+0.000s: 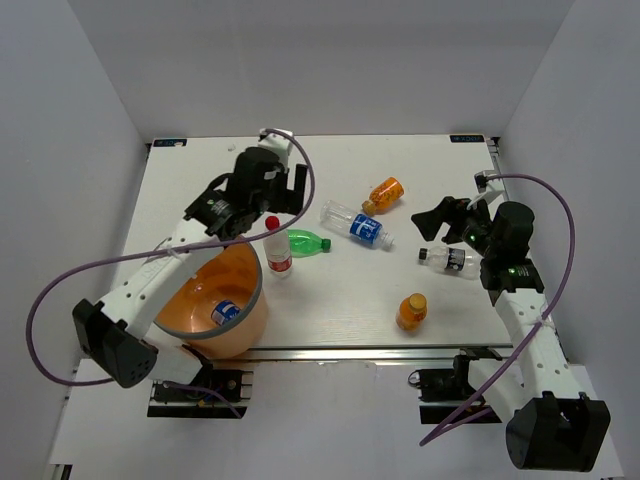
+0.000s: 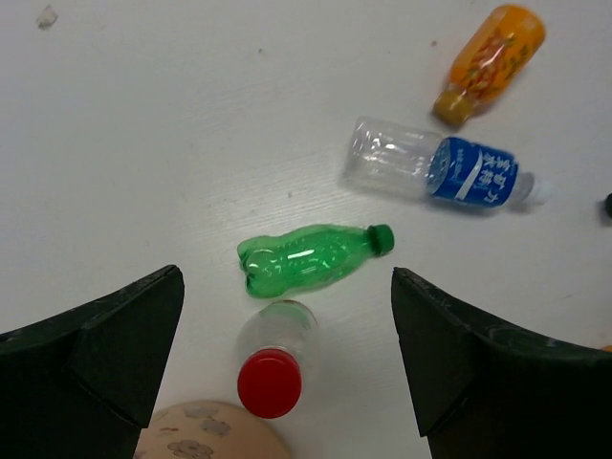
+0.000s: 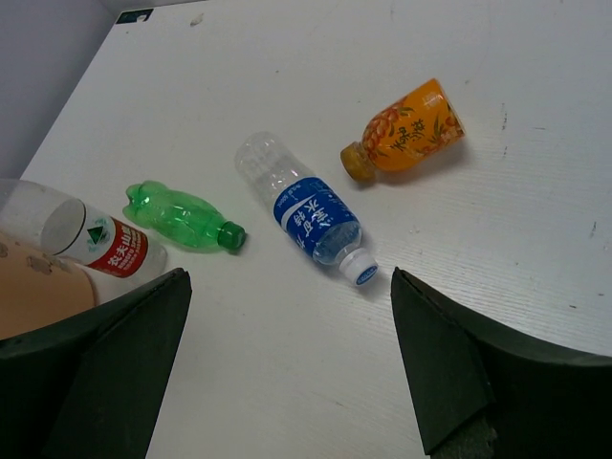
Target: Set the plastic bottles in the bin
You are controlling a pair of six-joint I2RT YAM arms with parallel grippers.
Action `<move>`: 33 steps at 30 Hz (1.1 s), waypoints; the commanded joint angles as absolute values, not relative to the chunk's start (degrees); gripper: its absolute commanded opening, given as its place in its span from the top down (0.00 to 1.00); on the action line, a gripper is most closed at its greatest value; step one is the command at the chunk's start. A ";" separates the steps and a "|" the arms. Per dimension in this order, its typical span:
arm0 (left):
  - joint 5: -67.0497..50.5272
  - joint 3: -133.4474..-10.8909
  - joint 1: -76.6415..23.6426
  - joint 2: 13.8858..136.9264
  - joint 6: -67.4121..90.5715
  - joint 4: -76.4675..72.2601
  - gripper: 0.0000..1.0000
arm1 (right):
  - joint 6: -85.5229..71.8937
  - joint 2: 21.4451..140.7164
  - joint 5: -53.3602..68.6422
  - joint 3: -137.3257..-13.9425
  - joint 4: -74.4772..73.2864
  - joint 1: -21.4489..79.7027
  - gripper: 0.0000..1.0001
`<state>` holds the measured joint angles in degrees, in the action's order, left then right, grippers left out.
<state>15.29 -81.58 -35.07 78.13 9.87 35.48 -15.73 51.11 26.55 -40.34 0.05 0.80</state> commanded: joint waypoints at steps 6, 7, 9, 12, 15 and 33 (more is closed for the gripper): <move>30.48 -84.37 -40.25 83.58 11.68 43.67 0.02 | -13.71 51.77 25.49 -42.89 1.49 0.70 0.11; 31.63 -84.55 -40.60 83.67 13.17 44.99 0.02 | -13.62 51.85 25.31 -42.89 1.41 0.70 0.11; 33.39 -84.29 -40.69 83.32 14.06 45.61 0.02 | -13.54 52.21 25.05 -42.89 1.49 0.70 0.11; 33.05 -84.02 -40.69 81.92 14.85 45.96 0.02 | -13.54 52.91 25.40 -42.98 1.84 0.70 0.11; 31.29 -83.06 -40.78 80.69 15.82 45.97 0.02 | -13.36 53.52 25.58 -43.24 1.32 0.62 0.11; 36.30 -81.03 -42.89 87.80 23.38 50.97 0.25 | -13.80 53.70 26.46 -42.72 1.32 0.62 0.11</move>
<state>34.17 -80.99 -42.65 87.90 21.85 50.09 -14.35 53.84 25.67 -40.51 0.01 0.80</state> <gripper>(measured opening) 0.763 0.894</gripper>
